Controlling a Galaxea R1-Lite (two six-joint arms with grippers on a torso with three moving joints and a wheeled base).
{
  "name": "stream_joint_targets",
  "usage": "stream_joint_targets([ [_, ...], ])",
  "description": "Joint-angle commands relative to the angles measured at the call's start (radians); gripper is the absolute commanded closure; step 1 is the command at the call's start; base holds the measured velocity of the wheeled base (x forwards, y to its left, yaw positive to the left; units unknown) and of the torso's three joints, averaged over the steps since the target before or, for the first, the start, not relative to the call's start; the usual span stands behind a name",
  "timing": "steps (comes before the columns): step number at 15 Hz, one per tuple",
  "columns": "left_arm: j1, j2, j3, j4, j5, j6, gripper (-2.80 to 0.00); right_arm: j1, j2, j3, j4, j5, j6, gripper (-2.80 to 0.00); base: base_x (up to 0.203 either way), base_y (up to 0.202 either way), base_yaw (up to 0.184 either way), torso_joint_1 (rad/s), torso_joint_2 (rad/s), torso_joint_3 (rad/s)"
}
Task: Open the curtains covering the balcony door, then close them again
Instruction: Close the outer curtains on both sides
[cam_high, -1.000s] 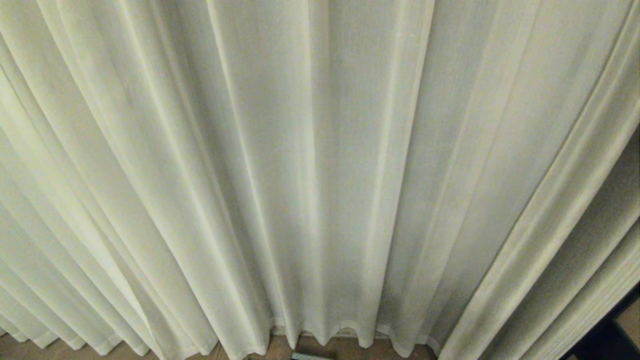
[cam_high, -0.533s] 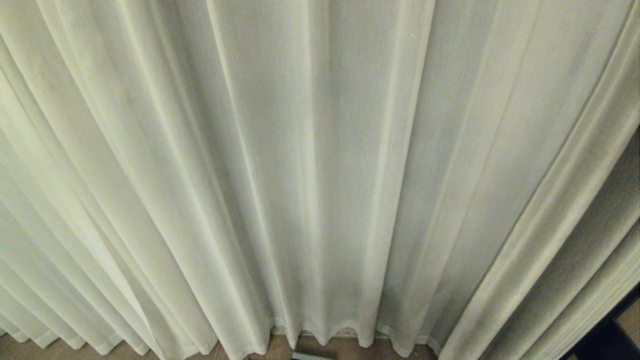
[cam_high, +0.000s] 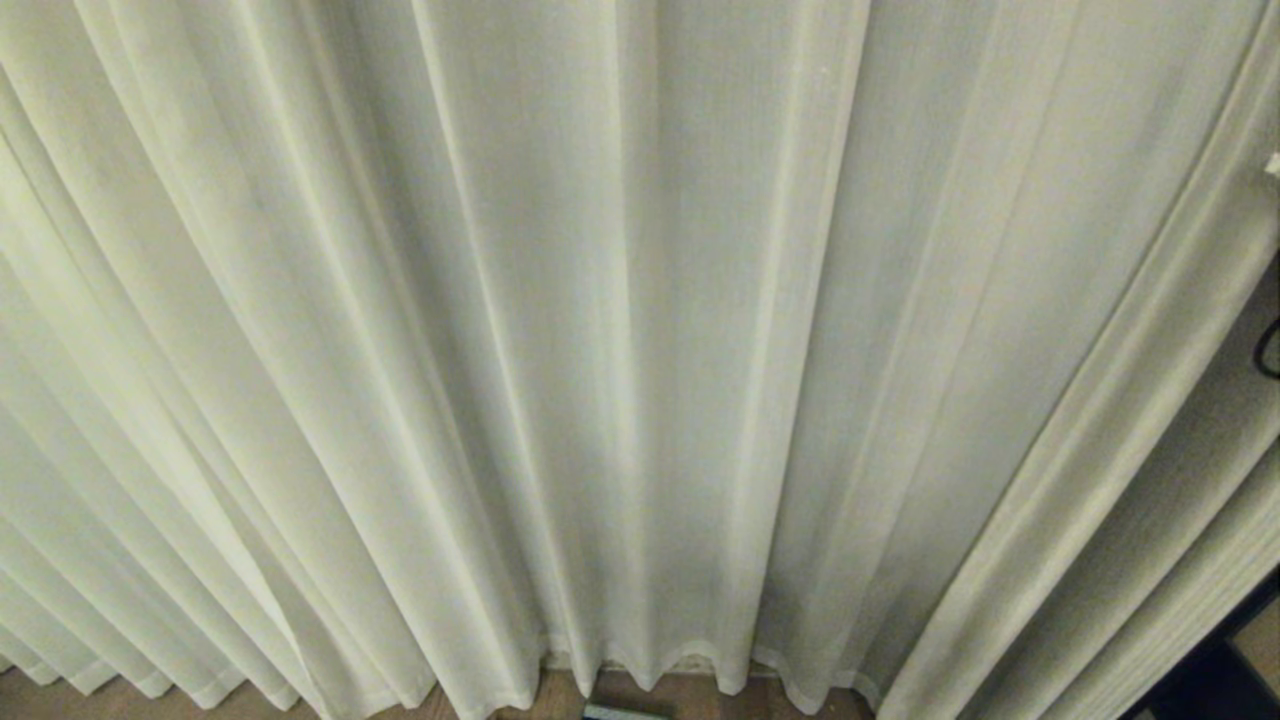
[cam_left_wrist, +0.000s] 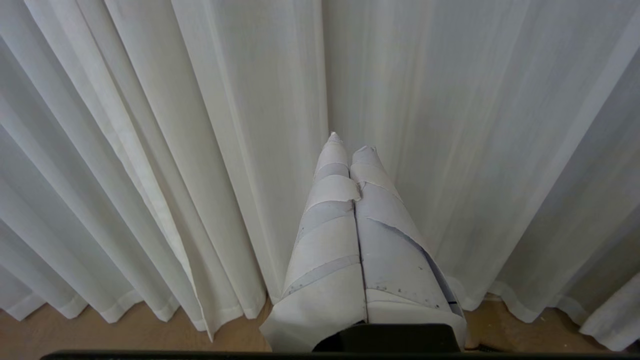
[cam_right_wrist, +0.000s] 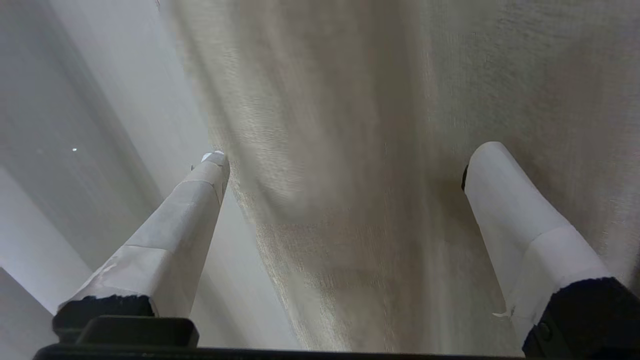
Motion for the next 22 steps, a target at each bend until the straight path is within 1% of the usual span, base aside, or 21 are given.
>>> stream_joint_targets([
  [1,0.000,-0.001,-0.001,0.000,0.000,0.000,0.00,0.010,-0.001,0.018,-0.038,0.004,0.003,0.00,0.000,0.000,0.000,0.000,0.00,0.000],
  [4,0.000,-0.001,0.001,0.000,0.000,0.000,0.00,0.014,-0.010,0.061,-0.094,0.025,0.003,0.00,0.000,0.000,0.000,0.000,0.00,0.000],
  [11,0.000,-0.001,-0.001,0.000,0.000,0.000,0.00,0.012,-0.005,0.149,-0.248,0.024,0.003,0.00,0.000,0.000,0.000,0.000,0.00,0.000],
  [12,0.000,-0.001,-0.001,0.000,0.000,0.000,0.00,0.012,-0.006,0.153,-0.266,0.024,0.011,0.00,0.000,0.000,0.000,0.000,0.00,0.000],
  [14,0.000,-0.001,-0.001,0.000,0.000,0.000,0.00,0.012,-0.007,0.151,-0.307,0.024,0.059,0.00,0.000,0.000,0.000,0.000,0.00,0.000],
  [15,0.000,-0.001,-0.001,0.000,0.000,0.000,0.00,0.012,-0.008,0.152,-0.328,0.024,0.067,0.00,0.000,0.000,0.000,0.000,0.00,0.000],
  [19,0.000,-0.001,0.000,0.000,0.000,0.000,0.00,0.021,-0.025,0.151,-0.344,0.027,0.070,0.00,0.000,0.000,0.000,0.000,0.00,0.000],
  [22,0.000,-0.001,-0.001,0.000,0.000,0.000,0.00,0.047,-0.061,0.153,-0.344,0.025,0.100,0.00,0.000,0.000,0.000,0.000,0.00,0.000],
])
